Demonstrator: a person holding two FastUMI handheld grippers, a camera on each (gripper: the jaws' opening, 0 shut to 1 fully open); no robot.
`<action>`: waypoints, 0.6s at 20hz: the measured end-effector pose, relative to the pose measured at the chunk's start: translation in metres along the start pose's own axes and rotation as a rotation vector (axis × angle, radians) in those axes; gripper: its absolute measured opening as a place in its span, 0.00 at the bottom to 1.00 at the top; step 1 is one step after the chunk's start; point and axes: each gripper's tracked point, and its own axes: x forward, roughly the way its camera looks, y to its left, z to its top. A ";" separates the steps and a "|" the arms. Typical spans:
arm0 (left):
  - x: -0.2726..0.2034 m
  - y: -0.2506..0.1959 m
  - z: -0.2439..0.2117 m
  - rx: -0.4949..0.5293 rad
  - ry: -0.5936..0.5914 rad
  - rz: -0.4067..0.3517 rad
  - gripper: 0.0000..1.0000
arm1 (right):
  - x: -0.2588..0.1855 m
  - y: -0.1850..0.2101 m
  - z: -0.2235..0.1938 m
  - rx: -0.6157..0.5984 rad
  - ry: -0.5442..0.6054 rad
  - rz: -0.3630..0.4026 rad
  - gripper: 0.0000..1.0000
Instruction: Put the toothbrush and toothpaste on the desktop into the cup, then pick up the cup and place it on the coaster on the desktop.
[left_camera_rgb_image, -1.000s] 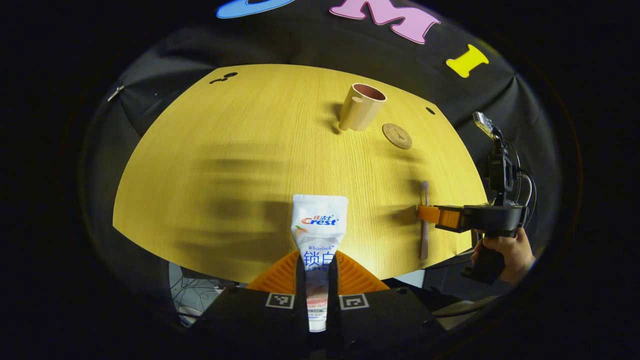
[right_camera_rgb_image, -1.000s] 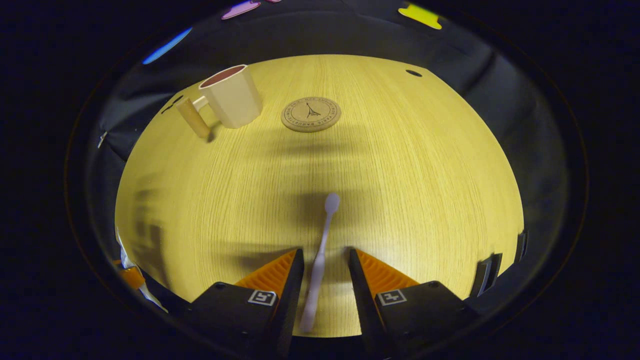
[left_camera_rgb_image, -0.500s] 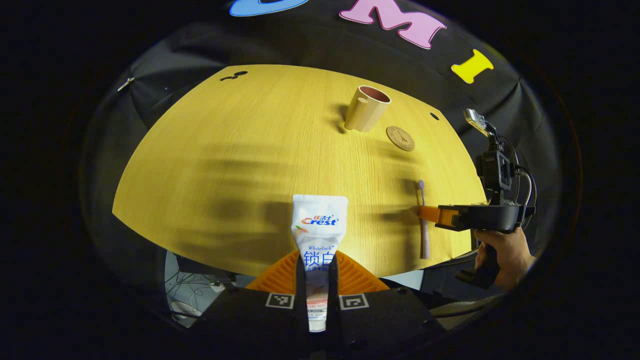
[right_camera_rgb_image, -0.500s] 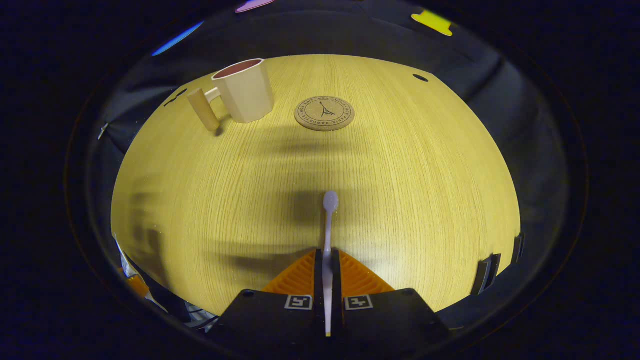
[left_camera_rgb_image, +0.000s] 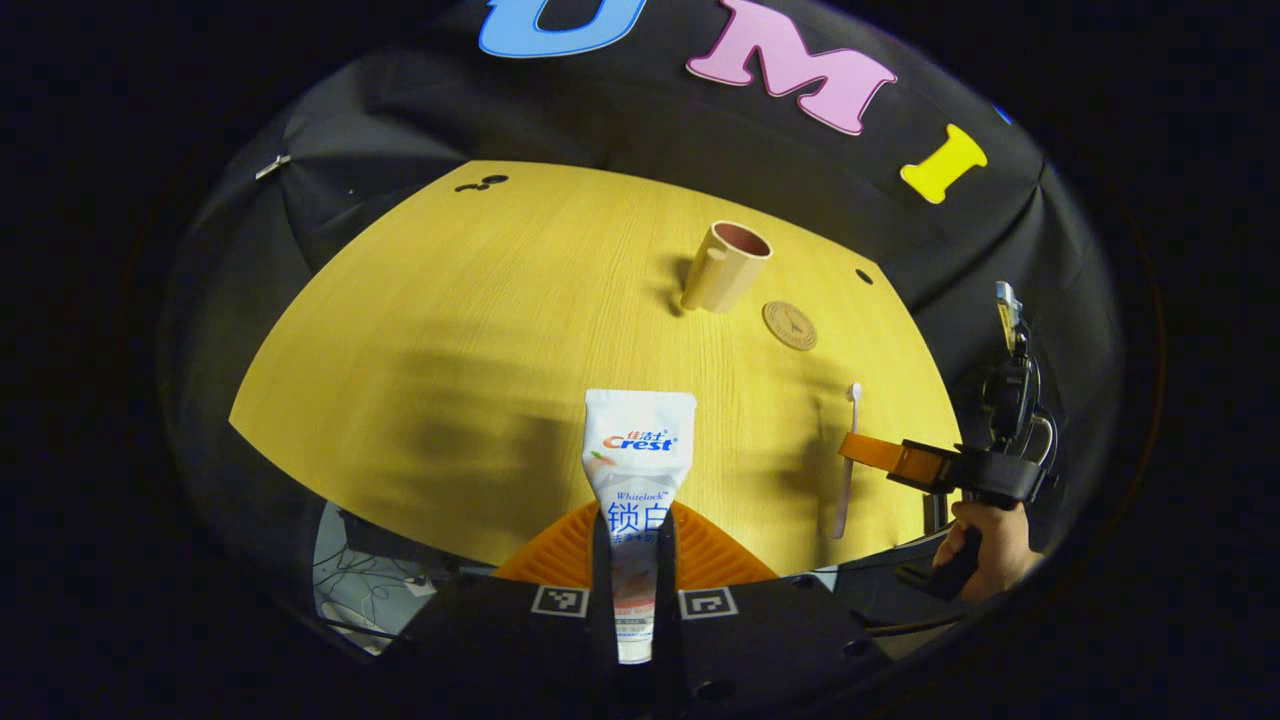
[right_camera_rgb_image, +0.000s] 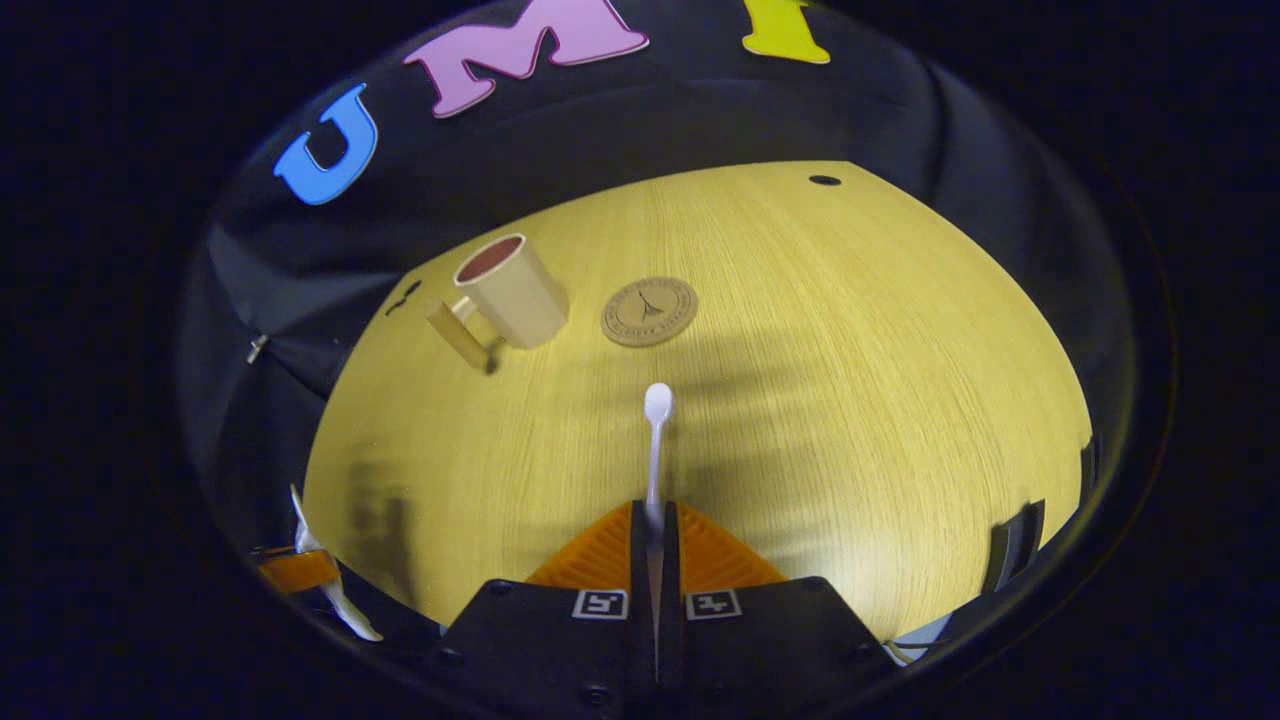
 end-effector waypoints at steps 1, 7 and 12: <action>0.002 -0.007 0.012 0.012 -0.026 -0.012 0.19 | -0.006 0.005 0.013 0.005 -0.033 0.031 0.06; -0.005 -0.059 0.101 0.132 -0.249 -0.097 0.18 | -0.057 0.031 0.072 0.007 -0.175 0.198 0.06; -0.007 -0.110 0.181 0.171 -0.451 -0.181 0.18 | -0.080 0.026 0.091 0.015 -0.214 0.254 0.06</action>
